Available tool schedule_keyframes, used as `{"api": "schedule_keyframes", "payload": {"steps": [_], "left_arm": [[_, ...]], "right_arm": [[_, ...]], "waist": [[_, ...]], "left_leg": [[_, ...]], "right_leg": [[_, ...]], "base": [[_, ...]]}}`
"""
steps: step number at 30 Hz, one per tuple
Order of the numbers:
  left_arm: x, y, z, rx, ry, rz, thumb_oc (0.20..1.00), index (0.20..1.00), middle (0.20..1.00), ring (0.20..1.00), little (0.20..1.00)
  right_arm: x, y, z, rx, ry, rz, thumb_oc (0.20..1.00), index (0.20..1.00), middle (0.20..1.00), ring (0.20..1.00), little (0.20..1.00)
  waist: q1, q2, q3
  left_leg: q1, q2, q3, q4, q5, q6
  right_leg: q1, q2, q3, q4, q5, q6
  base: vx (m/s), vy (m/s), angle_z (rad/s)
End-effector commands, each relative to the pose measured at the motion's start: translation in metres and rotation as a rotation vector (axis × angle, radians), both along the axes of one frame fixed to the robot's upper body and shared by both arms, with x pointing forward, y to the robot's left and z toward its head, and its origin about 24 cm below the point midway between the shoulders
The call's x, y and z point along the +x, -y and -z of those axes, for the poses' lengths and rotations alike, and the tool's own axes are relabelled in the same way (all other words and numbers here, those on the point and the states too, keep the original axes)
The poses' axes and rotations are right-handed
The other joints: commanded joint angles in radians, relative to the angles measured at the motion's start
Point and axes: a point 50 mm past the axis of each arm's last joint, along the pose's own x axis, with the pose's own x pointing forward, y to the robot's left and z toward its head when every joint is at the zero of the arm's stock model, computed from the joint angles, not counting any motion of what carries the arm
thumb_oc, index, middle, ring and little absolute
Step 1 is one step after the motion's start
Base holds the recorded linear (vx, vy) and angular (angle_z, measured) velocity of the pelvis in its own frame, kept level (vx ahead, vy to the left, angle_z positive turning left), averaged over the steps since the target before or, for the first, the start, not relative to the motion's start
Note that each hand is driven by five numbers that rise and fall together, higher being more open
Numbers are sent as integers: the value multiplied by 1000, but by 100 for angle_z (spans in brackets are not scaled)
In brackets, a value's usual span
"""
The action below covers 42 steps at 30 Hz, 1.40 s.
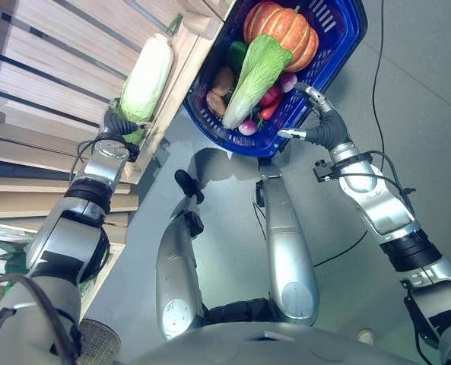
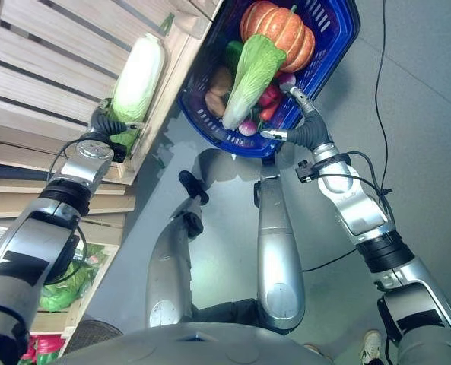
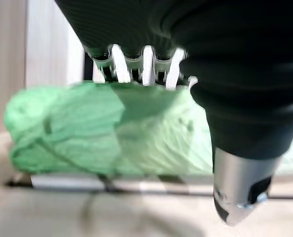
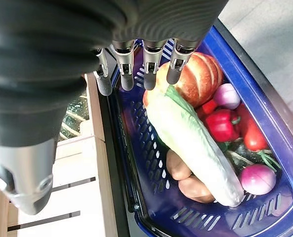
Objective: Pick up fruits and vegetables into the basket
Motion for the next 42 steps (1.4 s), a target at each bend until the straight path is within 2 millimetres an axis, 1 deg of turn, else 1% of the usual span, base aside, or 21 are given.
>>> {"api": "schedule_keyframes", "payload": {"steps": [1,5,7,9,10,13,17,19,20,23,26,28,30,35,36,38,40,41,42], "left_arm": [[-8,0,16,-23,-42,61,1000,1000,1000,1000,1000],[-10,-5,17,24,-55,25,1000,1000,1000,1000,1000],[-12,-14,16,88,-63,-57,1000,1000,1000,1000,1000],[-14,-22,16,113,-77,-130,1000,1000,1000,1000,1000],[-16,-30,15,136,-76,-196,1000,1000,1000,1000,1000],[-20,-43,15,144,-86,-303,1000,1000,1000,1000,1000],[-25,-53,18,136,-129,-376,1000,1000,1000,1000,1000],[-29,-63,20,185,-175,-439,1000,1000,1000,1000,1000],[-30,-63,19,189,-177,-440,1000,1000,1000,1000,1000],[-34,-73,15,346,-250,-477,1000,1000,1000,1000,1000],[-37,-80,14,495,-358,-455,1000,1000,1000,1000,1000],[-37,-80,16,545,-410,-421,1000,1000,1000,1000,1000],[-36,-75,19,581,-418,-390,1000,1000,1000,1000,1000],[-30,-61,25,568,-445,-319,1000,1000,1000,1000,1000],[-25,-53,27,565,-440,-268,1000,1000,1000,1000,1000],[-22,-49,25,566,-419,-239,1000,1000,1000,1000,1000],[-14,-39,20,553,-363,-187,1000,1000,1000,1000,1000],[-14,-38,19,551,-357,-183,1000,1000,1000,1000,1000],[-8,-30,17,474,-304,-133,1000,1000,1000,1000,1000]], "right_arm": [[-11,-13,0,14,21,-84,1000,1000,1000,1000,1000],[-13,-10,1,7,12,-85,1000,1000,1000,1000,1000],[-14,-10,3,6,8,-86,1000,1000,1000,1000,1000],[-14,-10,4,11,4,-85,1000,1000,1000,1000,1000],[-13,-10,4,17,1,-81,1000,1000,1000,1000,1000],[-12,-12,5,30,-6,-72,1000,1000,1000,1000,1000],[-11,-13,7,43,-13,-64,1000,1000,1000,1000,1000],[-9,-15,7,55,-14,-62,1000,1000,1000,1000,1000],[-9,-15,7,55,-13,-62,1000,1000,1000,1000,1000],[-7,-18,5,70,-7,-59,1000,1000,1000,1000,1000],[-5,-18,3,74,-5,-63,1000,1000,1000,1000,1000],[-4,-19,2,74,-5,-67,1000,1000,1000,1000,1000],[-3,-21,2,74,-2,-71,1000,1000,1000,1000,1000],[-2,-25,1,78,7,-74,1000,1000,1000,1000,1000],[-1,-27,2,81,7,-74,1000,1000,1000,1000,1000],[-1,-28,2,84,7,-75,1000,1000,1000,1000,1000],[0,-30,3,88,5,-78,1000,1000,1000,1000,1000],[0,-30,3,89,5,-79,1000,1000,1000,1000,1000],[0,-32,3,94,5,-83,1000,1000,1000,1000,1000]], "waist": [[-16,-36,-41],[-22,-40,-41],[-25,-45,-41],[-25,-49,-41],[-26,-53,-41],[-25,-60,-41],[-25,-65,-41],[-25,-70,-41],[-25,-70,-41],[-25,-72,-41],[-29,-76,-41],[-29,-77,-41],[-29,-77,-41],[-28,-78,-41],[-28,-79,-41],[-28,-79,-41],[-30,-82,-41],[-30,-82,-41],[-31,-85,-41]], "left_leg": [[-63,8,-7,120,-35,-19],[-63,13,1,123,-37,-16],[-67,16,3,125,-38,-15],[-70,18,3,127,-38,-15],[-74,20,1,131,-38,-16],[-80,23,-3,135,-38,-18],[-83,25,-7,136,-37,-19],[-87,26,-10,137,-36,-20],[-88,26,-10,137,-36,-20],[-92,27,-12,137,-34,-21],[-96,30,-13,139,-34,-24],[-97,30,-14,138,-33,-24],[-96,30,-15,136,-33,-25],[-97,29,-16,136,-36,-25],[-96,28,-17,134,-37,-24],[-95,28,-17,133,-37,-24],[-93,32,-13,134,-37,-23],[-93,32,-13,134,-37,-23],[-91,34,-11,132,-37,-23]], "right_leg": [[53,-6,-26,7,-45,47],[53,-2,-24,9,-46,48],[49,1,-22,12,-47,49],[46,2,-22,13,-47,48],[44,4,-21,15,-47,47],[41,7,-20,18,-50,44],[38,10,-20,22,-51,42],[34,12,-21,23,-49,41],[34,13,-21,23,-49,41],[30,17,-19,25,-48,39],[28,20,-16,23,-45,38],[27,21,-14,21,-42,37],[27,22,-12,20,-42,37],[27,23,-12,22,-44,38],[29,22,-13,19,-43,40],[30,21,-14,18,-42,41],[32,21,-15,19,-41,43],[32,21,-15,18,-41,43],[34,22,-15,16,-40,45]], "base": [[0,0,0],[0,0,0],[1,-7,-2],[-1,-16,-1],[-2,-33,-3],[-2,-43,-2],[0,-37,-3],[-4,-42,-5],[-8,-29,-4],[0,0,0],[0,0,0],[0,0,0],[0,0,-2],[-3,-5,-3],[0,0,0],[0,0,0],[0,0,0],[0,0,0],[0,0,0]]}}
